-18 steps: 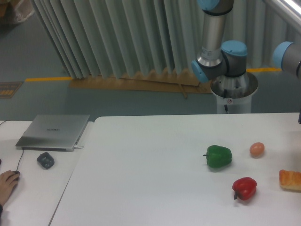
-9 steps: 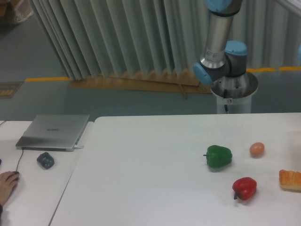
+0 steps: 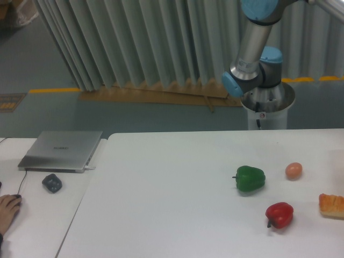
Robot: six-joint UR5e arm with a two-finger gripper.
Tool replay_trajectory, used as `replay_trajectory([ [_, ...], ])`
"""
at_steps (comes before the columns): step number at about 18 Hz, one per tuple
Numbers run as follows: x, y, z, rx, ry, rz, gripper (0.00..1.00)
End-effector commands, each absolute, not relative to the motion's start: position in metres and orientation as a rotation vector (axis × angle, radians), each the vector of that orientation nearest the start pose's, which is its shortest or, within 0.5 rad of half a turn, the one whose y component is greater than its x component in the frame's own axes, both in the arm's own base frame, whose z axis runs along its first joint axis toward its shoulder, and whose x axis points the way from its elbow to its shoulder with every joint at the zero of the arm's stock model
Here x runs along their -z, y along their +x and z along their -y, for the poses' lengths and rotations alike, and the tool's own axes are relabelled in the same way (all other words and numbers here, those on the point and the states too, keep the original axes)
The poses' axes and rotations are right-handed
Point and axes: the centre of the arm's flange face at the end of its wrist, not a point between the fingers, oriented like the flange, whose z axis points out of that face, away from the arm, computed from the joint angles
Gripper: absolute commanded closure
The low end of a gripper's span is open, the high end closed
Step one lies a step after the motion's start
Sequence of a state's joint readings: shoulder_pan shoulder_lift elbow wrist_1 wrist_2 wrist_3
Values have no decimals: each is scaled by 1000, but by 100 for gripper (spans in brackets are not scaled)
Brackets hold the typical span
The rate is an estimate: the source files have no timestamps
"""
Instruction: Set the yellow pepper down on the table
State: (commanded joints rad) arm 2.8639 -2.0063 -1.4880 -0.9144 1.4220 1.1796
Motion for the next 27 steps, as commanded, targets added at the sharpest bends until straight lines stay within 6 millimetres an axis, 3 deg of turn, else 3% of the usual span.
replay_trajectory([
  [9, -295, -614, -333, -253, -2931, 182, 0],
  [24, -277, -620, -337, -242, -2937, 151, 0],
  [25, -277, -620, -337, -244, -2938, 136, 1],
  [26, -275, -619, -337, -240, -2940, 131, 14],
  [27, -276, -619, -337, -242, -2940, 129, 38],
])
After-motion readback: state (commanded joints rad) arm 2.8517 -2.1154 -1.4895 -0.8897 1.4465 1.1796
